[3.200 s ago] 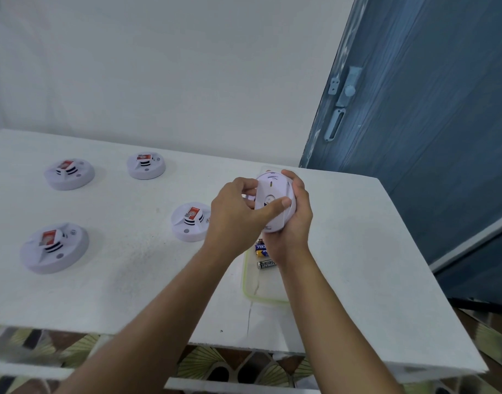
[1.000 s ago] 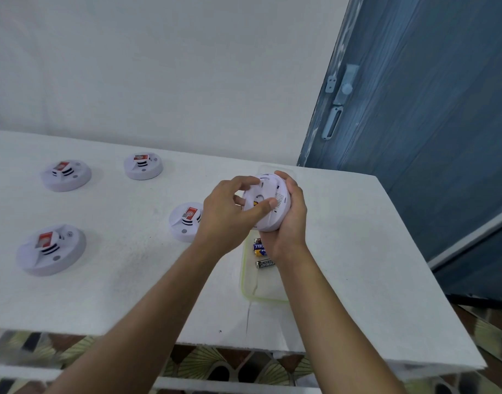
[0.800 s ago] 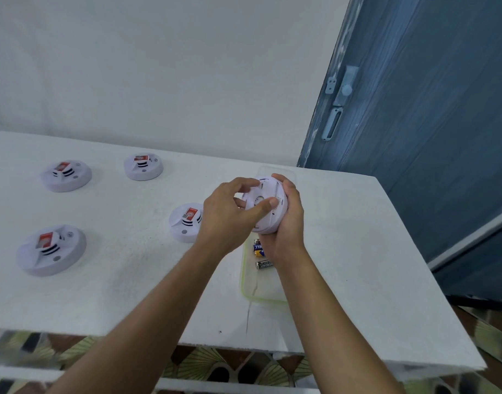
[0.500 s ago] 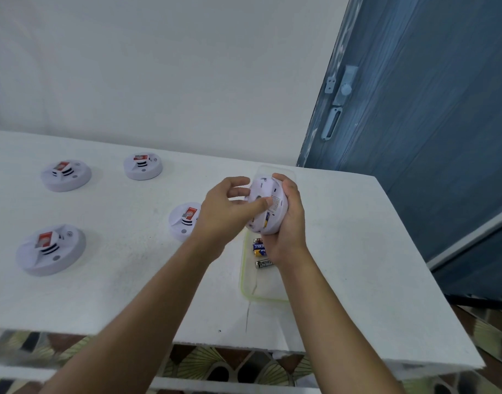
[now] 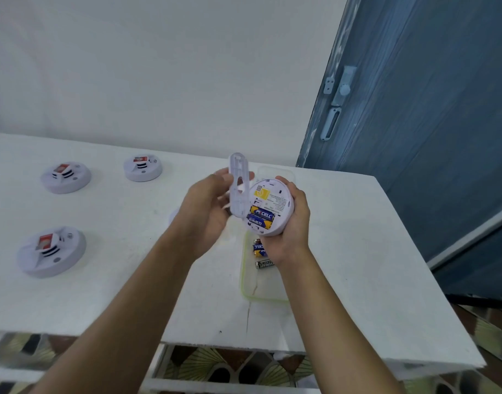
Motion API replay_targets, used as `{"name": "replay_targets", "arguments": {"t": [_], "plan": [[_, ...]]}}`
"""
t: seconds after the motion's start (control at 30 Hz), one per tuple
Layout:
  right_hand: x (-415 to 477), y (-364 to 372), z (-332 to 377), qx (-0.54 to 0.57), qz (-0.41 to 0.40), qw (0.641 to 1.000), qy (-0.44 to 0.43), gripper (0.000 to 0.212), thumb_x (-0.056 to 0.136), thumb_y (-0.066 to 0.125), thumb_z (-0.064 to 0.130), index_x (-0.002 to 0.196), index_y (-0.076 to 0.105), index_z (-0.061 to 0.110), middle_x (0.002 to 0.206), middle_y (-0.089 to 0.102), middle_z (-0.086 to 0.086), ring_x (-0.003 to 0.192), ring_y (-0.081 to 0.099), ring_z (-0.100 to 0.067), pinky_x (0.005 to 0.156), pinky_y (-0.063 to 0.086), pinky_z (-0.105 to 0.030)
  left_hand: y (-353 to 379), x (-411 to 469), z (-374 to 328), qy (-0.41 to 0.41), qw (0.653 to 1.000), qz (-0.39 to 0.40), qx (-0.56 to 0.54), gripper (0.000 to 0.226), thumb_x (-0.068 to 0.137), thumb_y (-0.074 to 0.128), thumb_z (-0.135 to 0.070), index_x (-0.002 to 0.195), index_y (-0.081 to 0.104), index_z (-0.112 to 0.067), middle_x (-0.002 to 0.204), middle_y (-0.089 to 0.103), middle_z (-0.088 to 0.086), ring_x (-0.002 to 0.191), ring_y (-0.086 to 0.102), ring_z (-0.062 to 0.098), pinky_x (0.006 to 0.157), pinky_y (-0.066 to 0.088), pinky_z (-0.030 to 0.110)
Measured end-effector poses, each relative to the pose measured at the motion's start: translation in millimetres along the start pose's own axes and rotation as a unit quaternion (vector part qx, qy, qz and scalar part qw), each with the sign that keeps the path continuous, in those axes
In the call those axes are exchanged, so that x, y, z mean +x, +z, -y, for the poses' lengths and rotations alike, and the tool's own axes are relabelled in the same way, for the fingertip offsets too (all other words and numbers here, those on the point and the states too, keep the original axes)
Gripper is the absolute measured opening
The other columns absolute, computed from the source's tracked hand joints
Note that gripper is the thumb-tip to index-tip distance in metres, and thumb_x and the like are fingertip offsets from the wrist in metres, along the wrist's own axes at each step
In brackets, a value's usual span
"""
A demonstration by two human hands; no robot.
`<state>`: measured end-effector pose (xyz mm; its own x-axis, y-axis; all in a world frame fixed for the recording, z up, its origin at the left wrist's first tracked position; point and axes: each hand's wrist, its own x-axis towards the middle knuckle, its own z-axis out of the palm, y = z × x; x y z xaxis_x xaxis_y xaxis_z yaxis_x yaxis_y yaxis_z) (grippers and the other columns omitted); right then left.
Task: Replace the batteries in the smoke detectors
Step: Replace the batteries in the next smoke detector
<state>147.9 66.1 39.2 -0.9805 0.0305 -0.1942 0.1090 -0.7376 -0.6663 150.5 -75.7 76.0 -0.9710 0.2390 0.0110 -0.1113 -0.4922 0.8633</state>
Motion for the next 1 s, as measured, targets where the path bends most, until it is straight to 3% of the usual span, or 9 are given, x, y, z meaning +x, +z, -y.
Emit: {"name": "replay_targets", "arguments": {"t": [0.13, 0.3, 0.37, 0.47, 0.57, 0.67, 0.77, 0.9, 1.0], "plan": [[2.9, -2.1, -1.5, 0.020, -0.003, 1.000, 0.010, 0.021, 0.092, 0.055, 0.040, 0.101, 0.067, 0.026, 0.101, 0.066, -0.004, 0.089, 0.062, -0.024, 0.072, 0.052, -0.032, 2.4, -5.7, -1.4, 0.215, 0.890, -0.022, 0.401, 0.057, 0.074, 0.065, -0.019, 0.129, 0.056, -0.032, 0.120, 0.064, -0.017, 0.100, 0.062, 0.005, 0.080, 0.053, 0.022], [-0.8, 2.1, -0.7, 0.025, -0.006, 1.000, -0.010, 0.024, 0.093, 0.055, 0.040, 0.098, 0.071, 0.023, 0.094, 0.069, -0.005, 0.085, 0.064, -0.023, 0.076, 0.050, -0.034, 4.3, -10.0, 16.4, 0.268, 0.764, 0.117, 0.575, 0.046, 0.077, 0.065, -0.018, 0.121, 0.062, -0.033, 0.121, 0.062, -0.017, 0.109, 0.057, 0.009, 0.089, 0.050, 0.029], [-2.3, 2.7, 2.7, 0.037, -0.019, 0.999, -0.005, 0.021, 0.092, 0.056, 0.041, 0.098, 0.070, 0.027, 0.093, 0.068, -0.004, 0.083, 0.064, -0.023, 0.070, 0.051, -0.032, -6.0, -5.2, 28.4, 0.287, 0.750, 0.114, 0.585, 0.041, 0.084, 0.060, -0.009, 0.121, 0.067, -0.025, 0.130, 0.061, -0.008, 0.120, 0.054, 0.012, 0.096, 0.049, 0.037], [-1.0, -0.4, 2.4, 0.037, -0.031, 0.998, -0.028, 0.022, 0.095, 0.054, 0.041, 0.104, 0.067, 0.027, 0.099, 0.067, -0.006, 0.087, 0.063, -0.026, 0.067, 0.054, -0.030, -8.0, -4.3, 34.6, 0.269, 0.762, 0.078, 0.583, 0.040, 0.091, 0.053, -0.002, 0.113, 0.070, -0.031, 0.127, 0.059, -0.010, 0.119, 0.050, 0.010, 0.094, 0.043, 0.020], [0.9, -0.4, -3.8, 0.018, -0.044, 0.993, -0.106, 0.020, 0.093, 0.054, 0.036, 0.104, 0.067, 0.026, 0.110, 0.063, -0.009, 0.101, 0.060, -0.031, 0.076, 0.053, -0.036, 2.8, -7.1, 31.3, 0.191, 0.816, 0.051, 0.544, 0.036, 0.097, 0.051, -0.010, 0.111, 0.068, -0.038, 0.120, 0.053, -0.013, 0.103, 0.054, 0.000, 0.079, 0.039, 0.009], [0.0, 0.1, -7.5, -0.056, -0.062, 0.975, -0.205, 0.022, 0.079, 0.061, 0.042, 0.096, 0.070, 0.030, 0.114, 0.062, -0.009, 0.109, 0.060, -0.032, 0.088, 0.050, -0.048, 13.0, -9.6, 32.7, 0.084, 0.889, 0.031, 0.448, 0.023, 0.098, 0.051, -0.031, 0.114, 0.066, -0.039, 0.117, 0.059, -0.014, 0.096, 0.060, 0.001, 0.087, 0.051, 0.025], [-2.3, -5.8, -10.2, -0.170, -0.063, 0.935, -0.305, 0.016, 0.089, 0.056, 0.033, 0.099, 0.068, 0.029, 0.109, 0.065, 0.001, 0.110, 0.060, -0.030, 0.094, 0.050, -0.058, 26.7, -12.1, 31.8, -0.010, 0.966, -0.013, 0.258, 0.029, 0.098, 0.051, -0.042, 0.102, 0.072, -0.022, 0.109, 0.069, -0.004, 0.094, 0.065, 0.010, 0.088, 0.057, 0.036], [-5.5, -10.5, -13.5, -0.297, -0.032, 0.871, -0.390, 0.026, 0.093, 0.050, 0.030, 0.113, 0.064, 0.022, 0.119, 0.065, 0.003, 0.116, 0.061, -0.026, 0.096, 0.051, -0.057, 32.4, -7.9, 31.4, -0.087, 0.987, -0.045, 0.130, 0.033, 0.095, 0.061, -0.033, 0.096, 0.066, 0.000, 0.107, 0.070, 0.018, 0.092, 0.067, 0.019, 0.087, 0.055, 0.037], [-3.4, -14.5, -9.3, -0.337, -0.012, 0.835, -0.435, 0.022, 0.093, 0.050, 0.028, 0.112, 0.062, 0.024, 0.123, 0.064, -0.003, 0.119, 0.059, -0.019, 0.100, 0.050, -0.043, 29.3, -3.6, 31.7, -0.142, 0.989, -0.024, 0.037, 0.041, 0.092, 0.066, -0.022, 0.116, 0.061, 0.011, 0.119, 0.067, 0.021, 0.112, 0.064, 0.032, 0.102, 0.049, 0.044]]}}
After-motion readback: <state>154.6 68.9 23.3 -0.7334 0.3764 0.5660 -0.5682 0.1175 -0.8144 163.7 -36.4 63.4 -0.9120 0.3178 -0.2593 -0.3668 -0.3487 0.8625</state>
